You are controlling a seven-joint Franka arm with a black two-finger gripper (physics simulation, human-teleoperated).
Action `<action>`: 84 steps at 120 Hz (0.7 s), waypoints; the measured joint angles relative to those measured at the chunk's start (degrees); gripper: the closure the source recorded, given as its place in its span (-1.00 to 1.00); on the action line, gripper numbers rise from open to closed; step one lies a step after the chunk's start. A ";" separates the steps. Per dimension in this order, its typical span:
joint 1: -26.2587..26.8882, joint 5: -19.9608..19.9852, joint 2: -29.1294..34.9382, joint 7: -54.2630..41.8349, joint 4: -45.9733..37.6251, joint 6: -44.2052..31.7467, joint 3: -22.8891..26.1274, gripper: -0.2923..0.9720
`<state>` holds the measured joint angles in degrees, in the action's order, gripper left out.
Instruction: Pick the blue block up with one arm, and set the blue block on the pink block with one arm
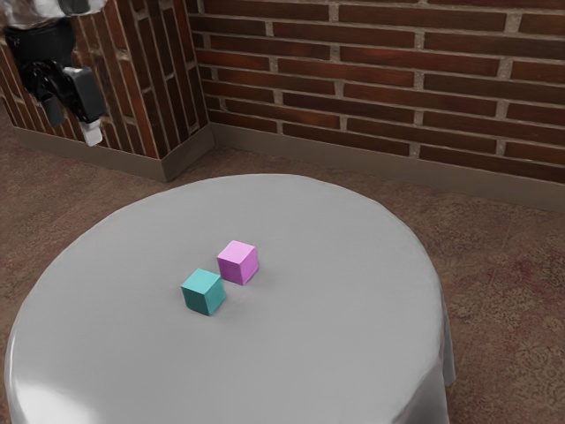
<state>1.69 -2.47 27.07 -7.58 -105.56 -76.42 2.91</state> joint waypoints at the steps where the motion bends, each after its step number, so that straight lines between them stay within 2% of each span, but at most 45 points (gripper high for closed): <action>1: 0.51 -0.18 0.74 -0.04 -1.80 -0.43 -0.41 -0.53; 7: 3.04 -1.04 4.08 -0.21 -10.75 -3.16 -2.94 -0.53; 15: 2.58 -1.74 6.55 -0.37 -19.75 -7.45 -4.13 -0.54; 30: 1.60 -2.37 7.14 -0.70 -29.77 -15.97 -4.59 -0.54; 45: 1.54 -2.57 5.79 -0.92 -31.70 -21.42 -3.69 -0.54; 64: 1.02 -2.65 4.35 -1.00 -31.94 -24.50 -0.49 -0.54; 84: -1.86 -2.70 -3.84 -0.97 -31.82 -29.12 0.22 -0.54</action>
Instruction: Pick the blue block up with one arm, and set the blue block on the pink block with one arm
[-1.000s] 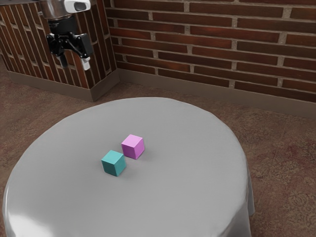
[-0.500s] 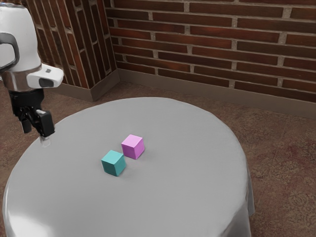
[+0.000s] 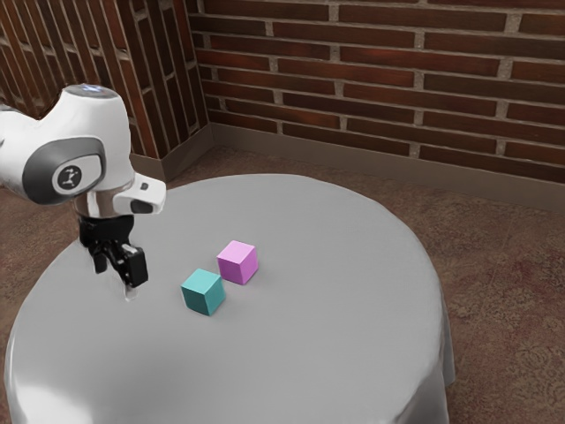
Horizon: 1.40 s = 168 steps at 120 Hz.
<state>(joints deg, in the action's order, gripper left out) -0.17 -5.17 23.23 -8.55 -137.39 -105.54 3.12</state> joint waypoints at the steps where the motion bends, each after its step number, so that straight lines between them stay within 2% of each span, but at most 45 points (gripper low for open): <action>1: -0.15 0.00 -0.46 0.00 0.04 -0.36 0.00 -0.54; 25: -2.58 0.61 -7.35 0.68 3.60 -8.69 0.01 -0.54; 39: -3.40 1.57 -15.32 1.20 6.66 -13.96 0.10 -0.54; 54: -3.51 2.69 -19.76 1.49 7.52 -19.06 0.13 -0.54; 80: -3.32 4.09 -21.27 1.77 5.69 -25.48 0.07 -0.54; 111: -3.10 7.29 -26.35 1.46 6.22 -30.06 -0.05 -0.54; 168: -3.80 8.74 -31.53 -1.40 9.98 -32.02 -1.10 -0.54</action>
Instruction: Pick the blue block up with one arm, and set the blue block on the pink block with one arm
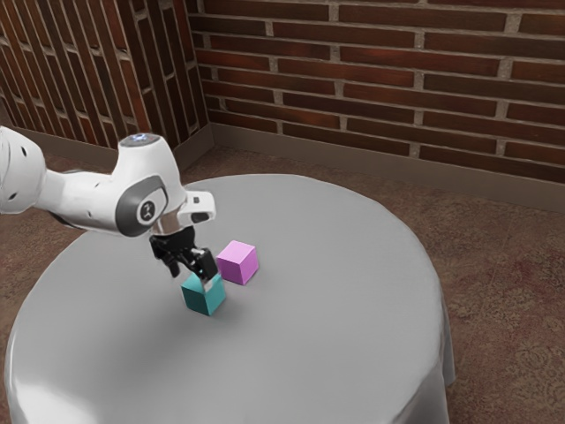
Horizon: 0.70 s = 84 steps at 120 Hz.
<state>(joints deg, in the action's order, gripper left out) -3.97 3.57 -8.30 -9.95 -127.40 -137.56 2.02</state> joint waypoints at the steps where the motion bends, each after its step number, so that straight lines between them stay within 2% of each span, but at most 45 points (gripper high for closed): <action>1: -0.03 0.00 -0.09 -0.06 0.00 0.00 -0.01 -0.54; 84: 0.08 -0.41 -8.35 -2.97 5.02 0.07 -0.09 -0.54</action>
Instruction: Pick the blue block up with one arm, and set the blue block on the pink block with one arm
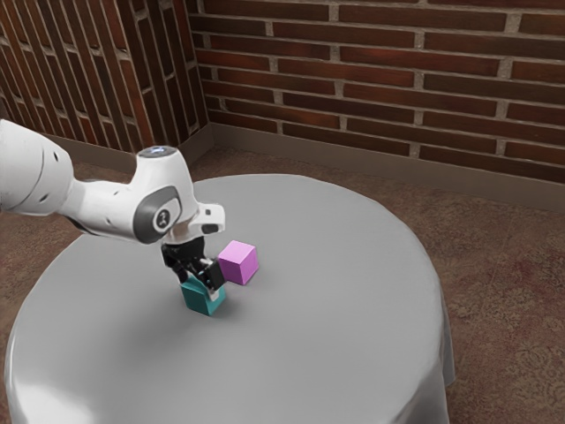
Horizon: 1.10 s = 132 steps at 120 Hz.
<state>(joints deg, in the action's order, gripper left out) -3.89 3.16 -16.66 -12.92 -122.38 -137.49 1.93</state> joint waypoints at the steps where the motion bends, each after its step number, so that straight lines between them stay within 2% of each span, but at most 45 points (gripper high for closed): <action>1: 0.00 0.00 -0.10 -0.02 0.04 0.00 0.00 -0.54; 52: -0.01 -0.07 -2.34 -0.92 2.56 -0.04 0.00 -0.52; 86: -0.07 -0.21 -2.36 -1.07 2.74 -0.09 0.00 -0.08; 132: 0.39 -1.26 -0.68 -0.04 4.29 0.68 0.11 0.02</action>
<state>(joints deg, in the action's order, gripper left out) -3.49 1.89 -17.34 -12.97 -118.09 -136.82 2.04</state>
